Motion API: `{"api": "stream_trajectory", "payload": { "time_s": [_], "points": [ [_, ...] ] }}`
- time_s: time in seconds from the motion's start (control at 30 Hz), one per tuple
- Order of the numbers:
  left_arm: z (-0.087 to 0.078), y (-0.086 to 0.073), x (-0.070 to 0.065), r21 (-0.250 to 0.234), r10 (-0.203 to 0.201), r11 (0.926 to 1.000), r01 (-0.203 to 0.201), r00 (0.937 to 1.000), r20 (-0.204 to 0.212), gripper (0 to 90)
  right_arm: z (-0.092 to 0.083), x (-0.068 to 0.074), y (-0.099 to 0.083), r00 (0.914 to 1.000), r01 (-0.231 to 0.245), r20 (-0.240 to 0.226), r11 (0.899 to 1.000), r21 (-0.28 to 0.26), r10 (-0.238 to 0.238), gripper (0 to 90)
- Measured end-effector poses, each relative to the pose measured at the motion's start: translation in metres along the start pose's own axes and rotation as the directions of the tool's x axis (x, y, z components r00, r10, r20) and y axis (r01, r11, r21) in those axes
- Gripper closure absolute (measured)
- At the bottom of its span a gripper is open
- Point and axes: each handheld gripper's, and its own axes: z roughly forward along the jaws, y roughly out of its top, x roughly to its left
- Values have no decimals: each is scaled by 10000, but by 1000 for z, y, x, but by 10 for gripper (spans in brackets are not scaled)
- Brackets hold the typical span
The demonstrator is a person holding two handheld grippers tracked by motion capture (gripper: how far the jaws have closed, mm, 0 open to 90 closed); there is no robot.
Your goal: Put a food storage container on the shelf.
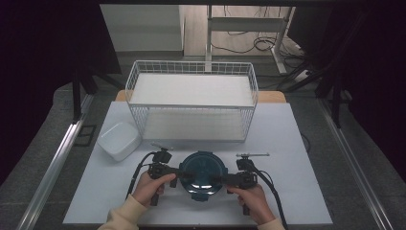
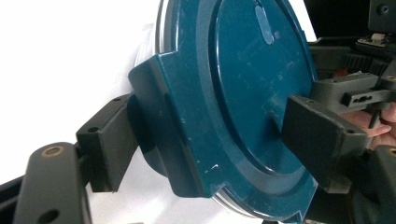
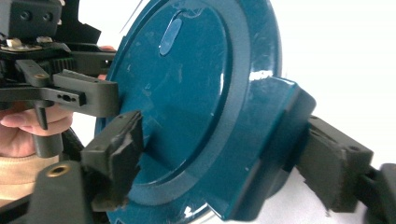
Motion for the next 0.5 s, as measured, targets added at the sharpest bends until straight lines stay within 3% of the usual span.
{"api": "stream_trajectory", "payload": {
  "time_s": [0.13,0.2,0.5],
  "points": [
    [-3,-2,1,-224,-315,9992,318,9994,130,251,-3,-4,0,9993,-325,-201,9994,-94,323,263],
    [-7,-5,3,-537,-701,9959,724,9966,439,311,-6,-3,-1,9991,-358,-216,9991,-215,354,293],
    [-13,-12,-5,-706,-276,9971,290,9994,203,339,-12,1,-5,9995,-141,-274,9989,-444,129,346]
  ]
}}
